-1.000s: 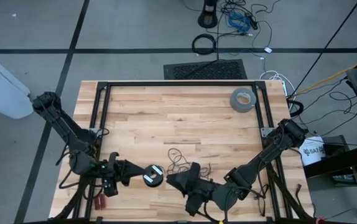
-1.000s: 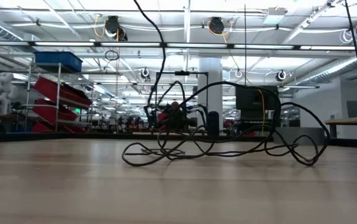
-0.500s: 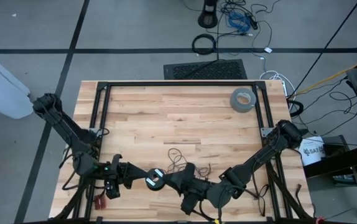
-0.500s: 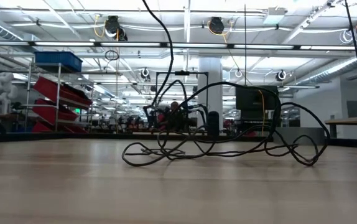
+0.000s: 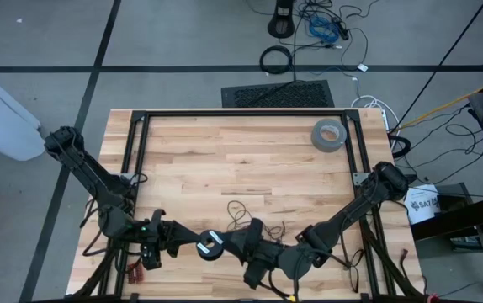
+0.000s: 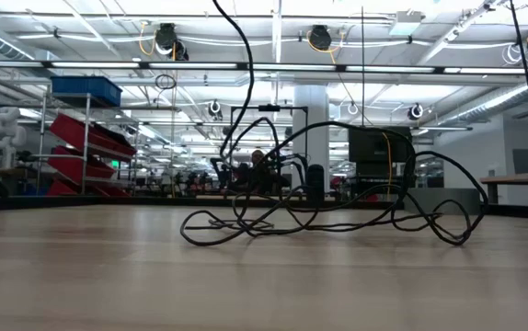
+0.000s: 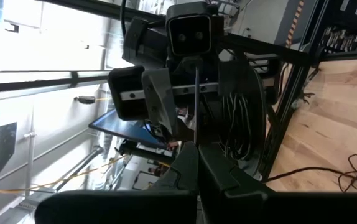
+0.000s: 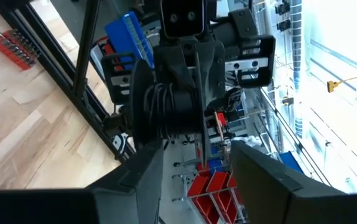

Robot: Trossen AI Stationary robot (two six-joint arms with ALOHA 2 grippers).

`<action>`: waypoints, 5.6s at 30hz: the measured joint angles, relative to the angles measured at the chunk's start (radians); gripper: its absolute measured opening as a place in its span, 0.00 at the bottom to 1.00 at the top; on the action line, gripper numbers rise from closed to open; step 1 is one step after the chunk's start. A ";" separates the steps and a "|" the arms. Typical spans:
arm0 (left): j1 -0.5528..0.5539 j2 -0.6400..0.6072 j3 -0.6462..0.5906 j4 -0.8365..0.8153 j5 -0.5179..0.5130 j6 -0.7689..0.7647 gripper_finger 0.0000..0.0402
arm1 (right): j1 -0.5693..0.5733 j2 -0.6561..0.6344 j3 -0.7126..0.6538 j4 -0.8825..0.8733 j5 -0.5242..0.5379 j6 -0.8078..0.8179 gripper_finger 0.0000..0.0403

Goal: Coil cords
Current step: Uncoil the black wire from the spool

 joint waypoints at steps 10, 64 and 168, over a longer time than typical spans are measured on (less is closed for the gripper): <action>0.000 0.000 0.000 0.000 0.033 -0.016 0.00 | -0.004 0.000 0.000 0.000 -0.079 0.007 0.33; 0.014 0.000 0.000 0.063 0.065 -0.191 0.19 | 0.017 0.001 0.001 0.049 0.014 -0.004 0.00; 0.256 0.515 0.435 -0.192 0.157 -1.325 0.34 | 0.271 -0.092 0.010 0.280 0.402 -0.192 0.00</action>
